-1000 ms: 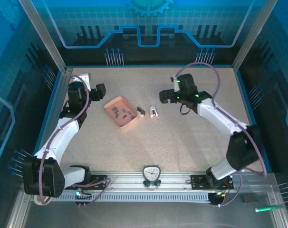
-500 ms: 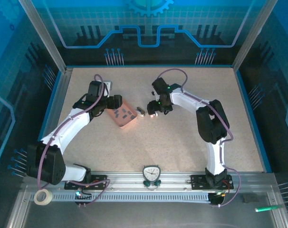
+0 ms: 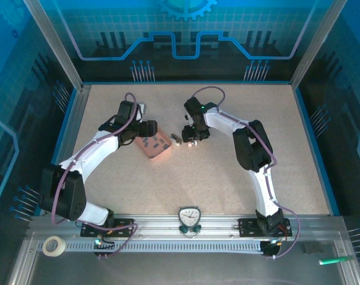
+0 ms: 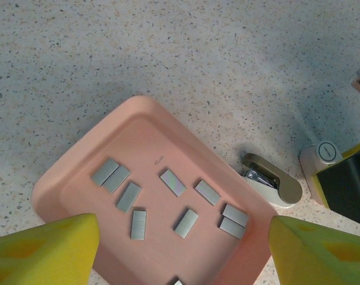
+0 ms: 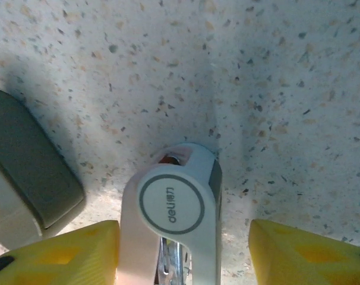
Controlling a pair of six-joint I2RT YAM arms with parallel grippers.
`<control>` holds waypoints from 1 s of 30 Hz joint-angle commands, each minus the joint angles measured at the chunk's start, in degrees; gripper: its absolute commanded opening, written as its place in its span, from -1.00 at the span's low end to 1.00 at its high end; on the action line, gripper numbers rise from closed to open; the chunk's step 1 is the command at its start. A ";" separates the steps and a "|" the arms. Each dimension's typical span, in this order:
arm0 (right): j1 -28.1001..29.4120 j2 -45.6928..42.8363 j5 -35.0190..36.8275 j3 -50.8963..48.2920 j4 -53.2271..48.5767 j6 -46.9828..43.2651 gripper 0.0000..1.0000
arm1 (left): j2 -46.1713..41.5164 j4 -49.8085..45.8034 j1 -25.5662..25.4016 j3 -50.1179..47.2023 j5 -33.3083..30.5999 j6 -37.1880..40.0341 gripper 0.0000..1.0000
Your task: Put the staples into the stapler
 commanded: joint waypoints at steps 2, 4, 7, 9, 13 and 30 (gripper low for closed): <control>0.74 1.43 0.95 1.34 -2.48 -0.30 0.08 | 0.76 -1.58 -0.79 2.37 -0.17 -0.36 0.52; 0.74 1.43 0.70 1.14 -2.81 -0.54 0.00 | 0.62 -1.54 -1.05 2.46 -0.31 -0.33 0.52; 0.75 0.71 0.52 0.04 -2.24 -0.54 -0.11 | 0.36 -1.50 -1.54 2.55 -0.61 0.06 0.52; 0.74 -0.36 0.52 -1.06 -1.34 -0.25 -0.15 | 0.20 -1.67 -1.83 2.79 -0.79 0.25 0.52; 0.66 -3.11 0.36 -3.72 1.15 0.16 -0.19 | -0.24 -1.84 -2.28 2.99 -0.78 0.35 0.51; 0.22 -38.26 -9.49 -37.96 33.17 -9.90 -0.21 | -5.19 14.19 -4.29 -3.31 25.56 -18.70 0.38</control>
